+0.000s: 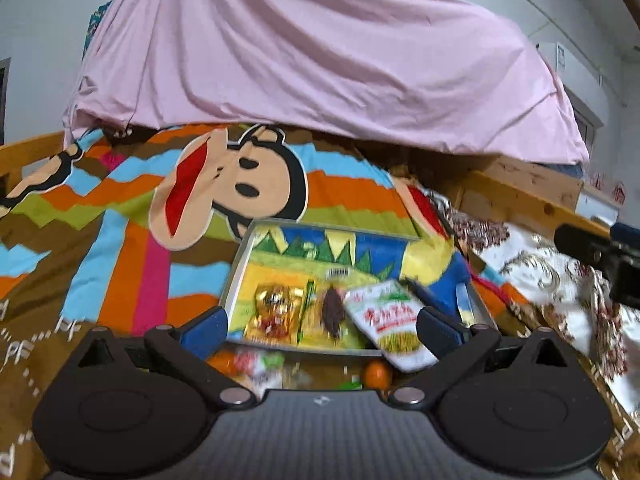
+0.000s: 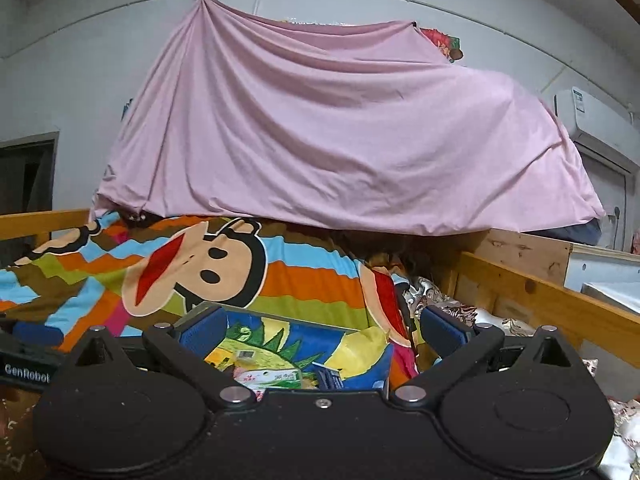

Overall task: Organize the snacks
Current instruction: 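Open both tools to release the jerky bag and blue pack in the tray, then lift both tools back from the tray toward the remaining snacks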

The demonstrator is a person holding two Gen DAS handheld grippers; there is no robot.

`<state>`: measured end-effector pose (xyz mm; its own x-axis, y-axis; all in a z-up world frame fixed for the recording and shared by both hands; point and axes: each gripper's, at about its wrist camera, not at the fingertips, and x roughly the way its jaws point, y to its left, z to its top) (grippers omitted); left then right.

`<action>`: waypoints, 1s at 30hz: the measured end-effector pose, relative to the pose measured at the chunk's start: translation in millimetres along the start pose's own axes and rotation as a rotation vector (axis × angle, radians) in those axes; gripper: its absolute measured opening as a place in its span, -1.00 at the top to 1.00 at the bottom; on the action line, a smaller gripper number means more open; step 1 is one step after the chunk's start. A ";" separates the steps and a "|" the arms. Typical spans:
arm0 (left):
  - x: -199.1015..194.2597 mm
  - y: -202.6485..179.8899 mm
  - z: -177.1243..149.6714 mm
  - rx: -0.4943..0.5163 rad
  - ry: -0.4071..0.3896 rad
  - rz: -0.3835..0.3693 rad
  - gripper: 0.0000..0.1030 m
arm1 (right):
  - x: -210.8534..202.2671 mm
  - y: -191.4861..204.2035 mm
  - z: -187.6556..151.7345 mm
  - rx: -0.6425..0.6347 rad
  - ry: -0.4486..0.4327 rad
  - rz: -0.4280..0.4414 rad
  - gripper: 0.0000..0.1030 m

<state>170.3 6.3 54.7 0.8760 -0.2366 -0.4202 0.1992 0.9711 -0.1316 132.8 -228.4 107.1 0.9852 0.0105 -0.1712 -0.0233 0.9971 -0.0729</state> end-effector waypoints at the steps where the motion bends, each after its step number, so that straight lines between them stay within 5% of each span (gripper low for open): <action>1: -5.2 -0.7 -2.6 0.004 0.005 0.002 -0.99 | -5.9 0.2 -0.1 0.002 0.000 0.004 -0.99; 14: -62.4 -13.8 -30.0 0.050 0.048 0.047 -0.99 | -67.5 12.9 -8.0 -0.014 0.009 0.083 -0.99; 30: -68.1 -7.8 -69.8 0.030 0.176 0.097 -0.99 | -90.5 34.4 -40.4 -0.055 0.134 0.185 -0.99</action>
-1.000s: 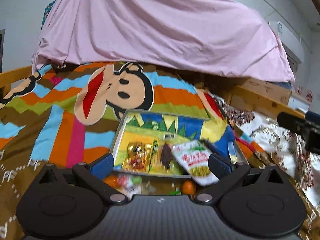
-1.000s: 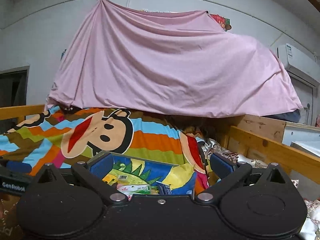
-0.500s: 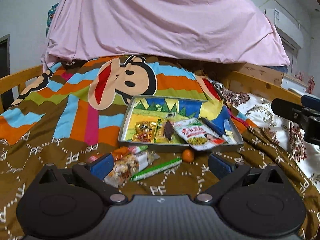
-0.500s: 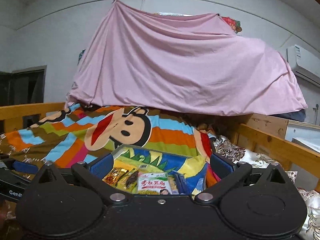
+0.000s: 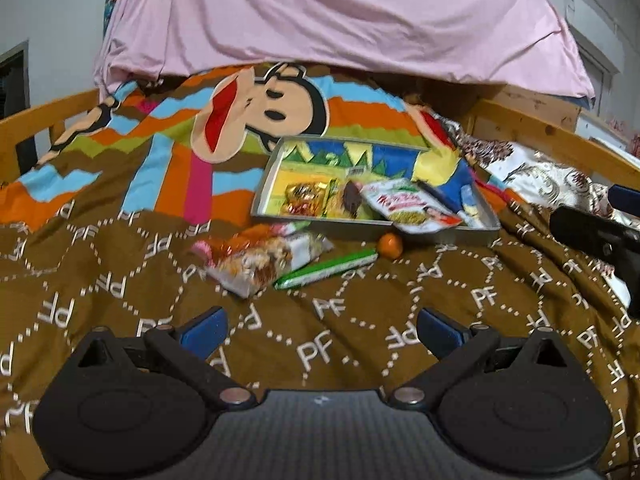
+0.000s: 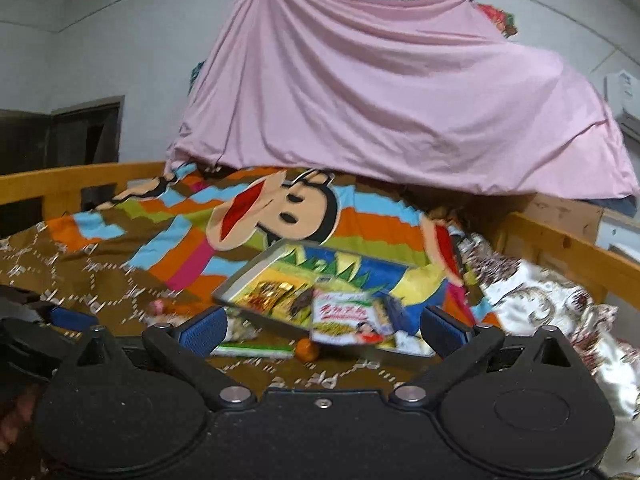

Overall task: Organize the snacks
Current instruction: 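Lift both tools back from the tray toward the remaining snacks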

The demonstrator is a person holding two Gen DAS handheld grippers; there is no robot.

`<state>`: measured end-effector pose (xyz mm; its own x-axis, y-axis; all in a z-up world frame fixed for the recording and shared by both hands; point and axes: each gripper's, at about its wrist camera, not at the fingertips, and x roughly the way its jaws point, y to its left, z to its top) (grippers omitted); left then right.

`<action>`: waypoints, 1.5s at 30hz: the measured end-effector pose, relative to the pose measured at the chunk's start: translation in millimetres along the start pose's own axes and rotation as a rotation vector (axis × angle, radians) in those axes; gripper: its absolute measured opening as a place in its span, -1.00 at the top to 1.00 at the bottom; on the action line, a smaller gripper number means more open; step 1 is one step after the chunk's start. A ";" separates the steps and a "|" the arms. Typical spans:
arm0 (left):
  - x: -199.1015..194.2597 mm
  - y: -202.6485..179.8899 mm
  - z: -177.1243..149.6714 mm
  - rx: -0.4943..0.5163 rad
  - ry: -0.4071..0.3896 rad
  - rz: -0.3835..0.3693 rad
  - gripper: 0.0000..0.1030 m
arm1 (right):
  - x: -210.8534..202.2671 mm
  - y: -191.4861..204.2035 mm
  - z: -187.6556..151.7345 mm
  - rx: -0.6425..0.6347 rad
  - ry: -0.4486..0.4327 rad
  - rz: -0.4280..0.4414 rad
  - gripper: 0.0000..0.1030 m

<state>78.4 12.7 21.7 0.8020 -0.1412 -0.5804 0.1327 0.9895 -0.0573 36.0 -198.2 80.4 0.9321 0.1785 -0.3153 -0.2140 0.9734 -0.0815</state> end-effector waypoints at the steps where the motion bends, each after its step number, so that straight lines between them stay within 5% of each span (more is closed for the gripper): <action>1: 1.3 1.2 -1.9 -0.006 0.010 0.005 -0.99 | 1.8 3.0 -1.7 -0.004 0.011 0.012 -0.99; 14: 10.2 13.7 -21.9 -0.042 0.065 0.096 -0.99 | 39.0 20.5 -38.2 0.069 0.322 0.104 -0.99; 31: 19.8 7.1 -18.0 -0.007 0.083 0.128 -0.99 | 44.1 13.7 -48.6 0.096 0.359 0.119 -0.99; 45: 23.2 44.4 -4.7 0.028 0.080 0.204 -0.99 | 70.6 28.9 -54.7 0.084 0.346 0.158 -0.99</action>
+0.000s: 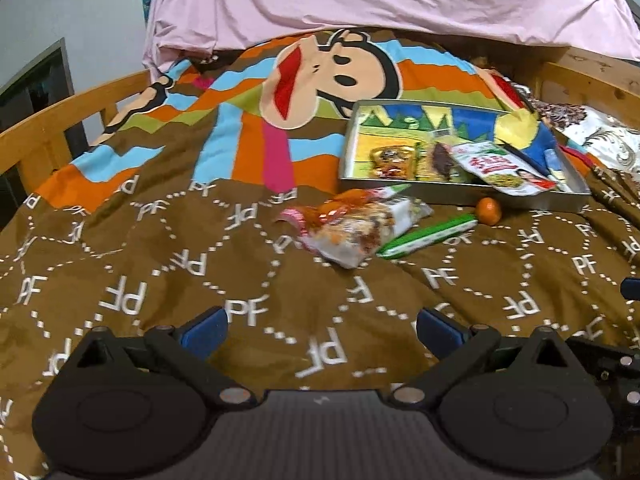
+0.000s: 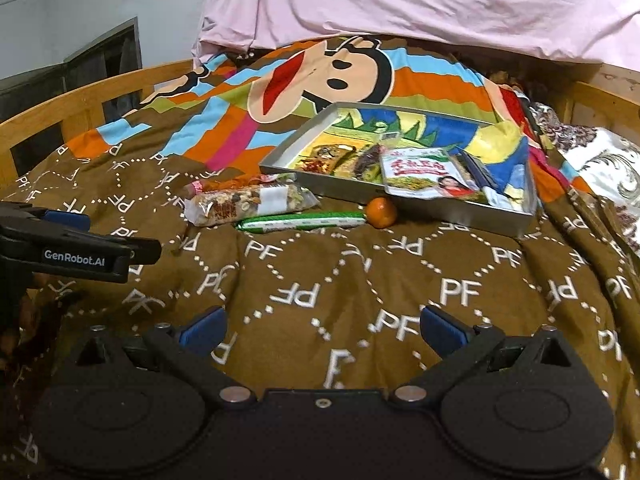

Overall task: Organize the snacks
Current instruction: 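Lift both tools back from the tray toward the remaining snacks, then move the left tool to the orange spicy pack while the right tool approaches the nut bar bag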

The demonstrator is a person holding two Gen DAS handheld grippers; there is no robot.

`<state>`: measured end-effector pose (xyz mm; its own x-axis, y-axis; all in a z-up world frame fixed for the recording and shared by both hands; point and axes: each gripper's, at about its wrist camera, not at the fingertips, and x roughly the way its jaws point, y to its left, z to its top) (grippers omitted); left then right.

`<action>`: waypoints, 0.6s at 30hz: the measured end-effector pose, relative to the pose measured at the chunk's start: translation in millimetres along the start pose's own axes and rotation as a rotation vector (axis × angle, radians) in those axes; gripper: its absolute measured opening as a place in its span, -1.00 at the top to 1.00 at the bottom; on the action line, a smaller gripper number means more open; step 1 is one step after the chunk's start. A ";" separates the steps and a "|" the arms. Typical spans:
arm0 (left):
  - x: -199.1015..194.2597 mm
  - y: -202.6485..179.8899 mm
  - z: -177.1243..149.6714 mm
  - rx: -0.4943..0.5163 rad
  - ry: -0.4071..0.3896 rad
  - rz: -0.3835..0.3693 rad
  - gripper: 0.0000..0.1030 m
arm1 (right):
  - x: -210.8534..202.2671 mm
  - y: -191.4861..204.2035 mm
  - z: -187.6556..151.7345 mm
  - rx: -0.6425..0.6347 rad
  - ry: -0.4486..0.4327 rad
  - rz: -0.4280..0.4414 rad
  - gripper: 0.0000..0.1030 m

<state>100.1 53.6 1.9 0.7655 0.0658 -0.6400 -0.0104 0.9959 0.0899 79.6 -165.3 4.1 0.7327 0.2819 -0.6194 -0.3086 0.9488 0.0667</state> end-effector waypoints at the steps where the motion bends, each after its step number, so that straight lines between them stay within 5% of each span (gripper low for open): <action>1: 0.7 3.3 0.6 -0.002 0.002 0.007 -0.99 | 2.6 2.5 2.0 -0.007 -0.001 0.003 -0.99; 18: 12.5 50.5 8.6 0.041 0.020 0.097 -0.99 | 46.4 57.4 38.8 -0.077 -0.068 0.063 -0.99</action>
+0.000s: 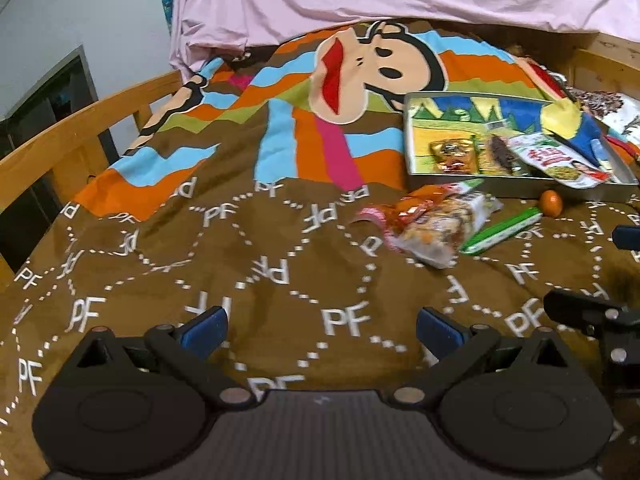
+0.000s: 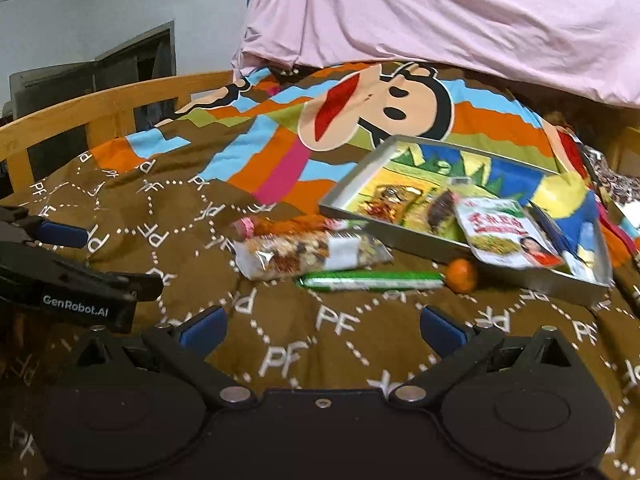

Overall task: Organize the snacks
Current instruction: 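Move the left tool to the orange spicy pack while the right tool approaches the nut bar bag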

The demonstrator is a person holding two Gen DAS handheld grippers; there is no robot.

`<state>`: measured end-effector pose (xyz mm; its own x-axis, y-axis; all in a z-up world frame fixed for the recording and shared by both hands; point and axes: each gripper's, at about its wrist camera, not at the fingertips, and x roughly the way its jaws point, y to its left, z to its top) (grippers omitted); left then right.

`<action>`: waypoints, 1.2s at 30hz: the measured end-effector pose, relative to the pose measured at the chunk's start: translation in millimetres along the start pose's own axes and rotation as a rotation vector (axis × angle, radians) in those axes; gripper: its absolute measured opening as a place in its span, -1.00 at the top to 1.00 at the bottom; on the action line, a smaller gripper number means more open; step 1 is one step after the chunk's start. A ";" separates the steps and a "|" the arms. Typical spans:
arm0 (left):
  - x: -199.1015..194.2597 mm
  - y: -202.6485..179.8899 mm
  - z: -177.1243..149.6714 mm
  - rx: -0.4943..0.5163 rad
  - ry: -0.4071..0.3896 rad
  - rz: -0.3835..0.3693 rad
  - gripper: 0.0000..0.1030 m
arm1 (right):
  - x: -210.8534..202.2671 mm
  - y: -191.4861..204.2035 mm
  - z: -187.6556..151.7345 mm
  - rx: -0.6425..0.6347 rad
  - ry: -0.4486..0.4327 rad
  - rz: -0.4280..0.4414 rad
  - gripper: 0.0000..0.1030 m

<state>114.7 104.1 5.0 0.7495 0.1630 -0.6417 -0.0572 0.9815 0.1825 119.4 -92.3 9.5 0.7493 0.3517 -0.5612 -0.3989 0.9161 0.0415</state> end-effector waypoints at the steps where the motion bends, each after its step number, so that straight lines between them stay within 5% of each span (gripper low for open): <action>1: 2.2 3.5 1.1 -0.002 0.003 0.007 -0.99 | 4.7 2.4 2.4 -0.005 -0.002 0.001 -0.99; 9: 26.1 23.7 16.5 -0.007 -0.006 0.020 -0.99 | 38.7 9.4 13.2 -0.037 -0.021 -0.003 -0.99; 21: 76.3 7.4 55.9 -0.070 -0.081 -0.107 -0.99 | 67.5 -21.9 7.0 0.001 0.057 -0.059 -0.99; 36: 118.5 15.7 82.2 -0.053 -0.085 -0.116 -0.99 | 91.6 6.9 22.5 0.079 0.007 0.077 -0.99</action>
<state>256.8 130.6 -7.0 0.8060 0.0409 -0.5905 0.0005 0.9976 0.0698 197.2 -49.4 -23.1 0.7141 0.4206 -0.5595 -0.4119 0.8988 0.1500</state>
